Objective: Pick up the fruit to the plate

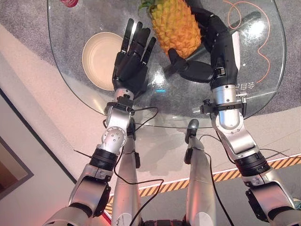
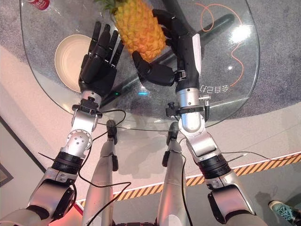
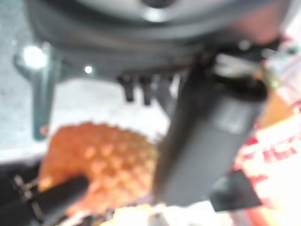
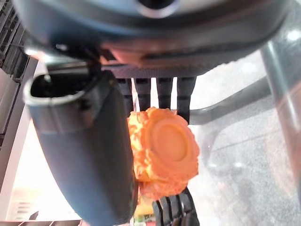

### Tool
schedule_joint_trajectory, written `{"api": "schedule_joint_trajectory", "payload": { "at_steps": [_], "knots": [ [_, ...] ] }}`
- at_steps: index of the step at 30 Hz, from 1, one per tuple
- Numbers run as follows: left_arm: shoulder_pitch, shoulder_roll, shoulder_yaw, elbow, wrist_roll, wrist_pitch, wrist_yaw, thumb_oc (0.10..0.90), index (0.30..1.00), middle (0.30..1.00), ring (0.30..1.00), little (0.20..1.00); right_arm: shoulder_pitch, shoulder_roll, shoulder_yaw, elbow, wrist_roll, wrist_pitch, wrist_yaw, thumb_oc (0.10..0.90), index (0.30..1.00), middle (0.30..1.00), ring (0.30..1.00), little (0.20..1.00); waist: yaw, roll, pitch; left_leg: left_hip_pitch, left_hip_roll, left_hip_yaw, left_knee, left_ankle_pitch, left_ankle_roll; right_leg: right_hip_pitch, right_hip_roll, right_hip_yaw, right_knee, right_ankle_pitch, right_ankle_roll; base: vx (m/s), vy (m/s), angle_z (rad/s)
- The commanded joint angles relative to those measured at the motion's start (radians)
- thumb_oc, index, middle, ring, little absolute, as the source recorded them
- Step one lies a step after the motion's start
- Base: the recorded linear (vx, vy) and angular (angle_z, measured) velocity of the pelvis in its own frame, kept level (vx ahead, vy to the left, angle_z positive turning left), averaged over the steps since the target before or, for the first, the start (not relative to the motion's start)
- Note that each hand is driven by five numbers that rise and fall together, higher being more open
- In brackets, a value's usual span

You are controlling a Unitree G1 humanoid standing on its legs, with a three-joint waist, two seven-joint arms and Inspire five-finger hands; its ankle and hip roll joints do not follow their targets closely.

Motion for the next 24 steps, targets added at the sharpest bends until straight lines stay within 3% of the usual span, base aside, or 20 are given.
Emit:
{"api": "schedule_joint_trajectory", "payload": {
  "at_steps": [1,13,24],
  "knots": [
    [-0.098,0.015,-0.003,-0.147,0.027,-0.056,-0.035,0.800,0.900,0.900,0.900,0.900,-0.147,0.014,-0.026,-0.218,-0.052,-0.098,0.015,0.100,0.300,0.300,0.300,0.200,-0.001,-0.021,-0.022,-0.005,-0.024,0.049,0.111,-0.096,0.044,0.057,0.014,-0.061,-0.124,0.079,-0.013,0.00,0.000,0.00],
    [-0.105,0.012,-0.001,-0.155,0.046,-0.072,-0.039,0.800,0.900,0.900,0.900,0.900,-0.155,0.013,-0.003,-0.210,-0.054,-0.057,0.044,0.100,0.300,0.300,0.300,0.200,0.002,-0.019,-0.022,-0.012,-0.027,0.048,0.112,-0.093,0.043,0.051,0.013,-0.061,-0.128,0.081,-0.014,0.00,0.000,0.00],
    [-0.101,0.031,0.018,-0.168,0.110,-0.142,-0.025,0.800,0.900,0.900,0.900,0.900,-0.138,-0.002,-0.009,-0.192,-0.058,-0.058,0.052,0.100,0.300,0.300,0.300,0.200,0.004,-0.016,-0.022,-0.012,-0.029,0.047,0.105,-0.091,0.043,0.051,0.014,-0.064,-0.128,0.081,-0.014,0.00,0.000,0.00]
  ]
}}
